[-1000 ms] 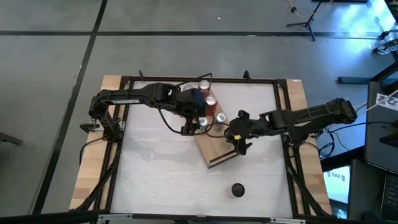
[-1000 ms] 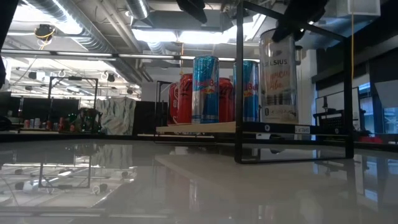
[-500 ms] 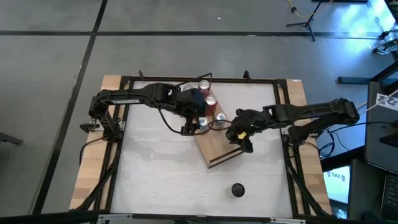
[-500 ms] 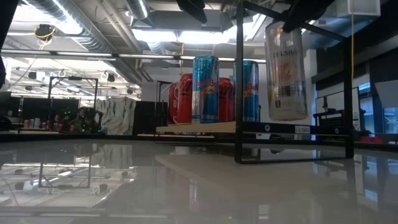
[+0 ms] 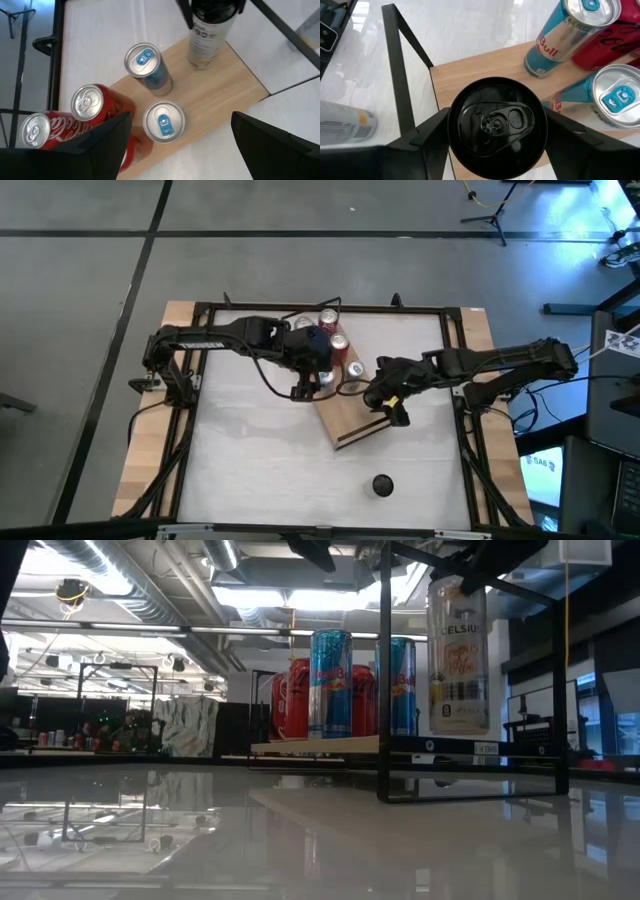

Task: Place canned beverage on shelf
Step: Adjust the white yellow soda can on the shelf

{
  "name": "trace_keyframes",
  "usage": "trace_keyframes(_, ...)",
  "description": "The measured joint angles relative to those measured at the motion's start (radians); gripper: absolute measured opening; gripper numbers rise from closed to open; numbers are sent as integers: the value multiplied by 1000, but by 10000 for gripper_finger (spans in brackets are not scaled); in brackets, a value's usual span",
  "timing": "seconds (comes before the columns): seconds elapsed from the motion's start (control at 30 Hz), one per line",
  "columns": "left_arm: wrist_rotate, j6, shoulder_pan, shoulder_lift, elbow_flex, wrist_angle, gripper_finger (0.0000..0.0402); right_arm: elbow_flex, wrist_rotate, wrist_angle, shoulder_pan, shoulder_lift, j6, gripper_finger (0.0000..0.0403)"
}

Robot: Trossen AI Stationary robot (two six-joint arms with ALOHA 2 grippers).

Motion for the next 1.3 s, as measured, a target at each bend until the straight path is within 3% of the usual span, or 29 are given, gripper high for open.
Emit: trace_keyframes(1.3,0,0,-64,0,0,42,328,3,11,-26,0,23,0,262)
